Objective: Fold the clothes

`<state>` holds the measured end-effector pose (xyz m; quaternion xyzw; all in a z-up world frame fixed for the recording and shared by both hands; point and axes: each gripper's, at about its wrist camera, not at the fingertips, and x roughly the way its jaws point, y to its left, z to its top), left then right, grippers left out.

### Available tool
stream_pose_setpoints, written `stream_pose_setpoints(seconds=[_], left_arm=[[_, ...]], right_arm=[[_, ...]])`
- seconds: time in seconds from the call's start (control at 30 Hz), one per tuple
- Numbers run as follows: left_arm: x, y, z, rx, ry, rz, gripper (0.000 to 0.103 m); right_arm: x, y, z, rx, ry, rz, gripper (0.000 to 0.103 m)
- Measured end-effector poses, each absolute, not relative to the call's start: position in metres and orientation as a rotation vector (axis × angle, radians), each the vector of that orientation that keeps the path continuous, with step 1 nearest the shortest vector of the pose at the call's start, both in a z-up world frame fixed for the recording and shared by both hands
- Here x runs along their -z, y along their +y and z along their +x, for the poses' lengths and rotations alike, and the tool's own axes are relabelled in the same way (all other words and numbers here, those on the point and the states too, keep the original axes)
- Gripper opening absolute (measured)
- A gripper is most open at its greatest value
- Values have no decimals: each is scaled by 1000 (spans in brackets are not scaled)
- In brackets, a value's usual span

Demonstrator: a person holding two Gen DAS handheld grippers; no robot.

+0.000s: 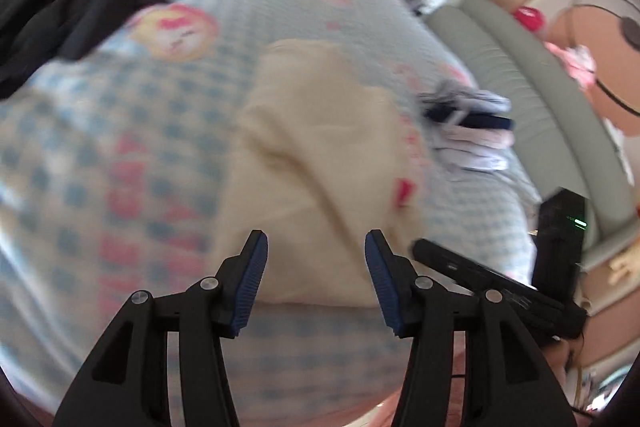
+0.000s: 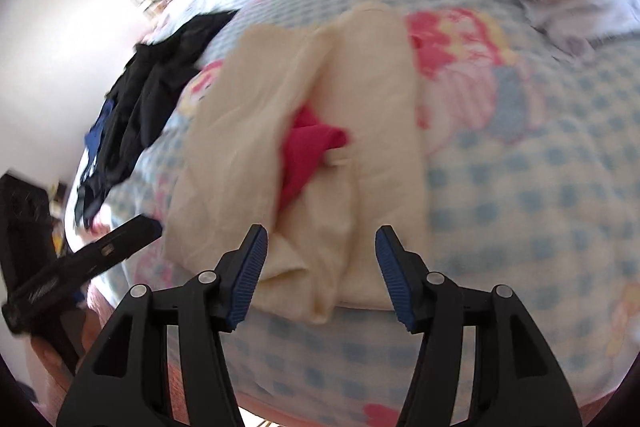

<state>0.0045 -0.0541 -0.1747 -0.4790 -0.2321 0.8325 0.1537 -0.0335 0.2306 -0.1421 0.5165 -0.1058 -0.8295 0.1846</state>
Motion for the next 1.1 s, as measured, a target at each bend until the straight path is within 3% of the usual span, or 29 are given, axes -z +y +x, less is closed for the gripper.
stream_pose_setpoints(seconds=[0.17,0.37,0.47,0.57,0.9,1.03,1.1], left_arm=[[186,-55,7,-2419,-622,-1420,53],[200,-60,4,-2405,-654,-1456,53],[207,-65,3,-2385,-689,-1475,53],[212,-68,3,-2375,-708,-1484,53],[213,-56,3,-2388,-645,-1495,55],[214,-56,4,-2386,-653,-1495,56],[212,-54,5,-2387,-646,-1482,56]], right_arm=[[150,186,-24,2286,-16,1446,58],[167,196,-31,2342,-100,1501,58],[159,199,-29,2385,-71,1498,69],[161,208,-30,2343,-136,1505,69],[175,195,-36,2360,-34,1588,69],[176,190,-37,2331,-31,1572,52],[173,189,-39,2313,-46,1552,38]])
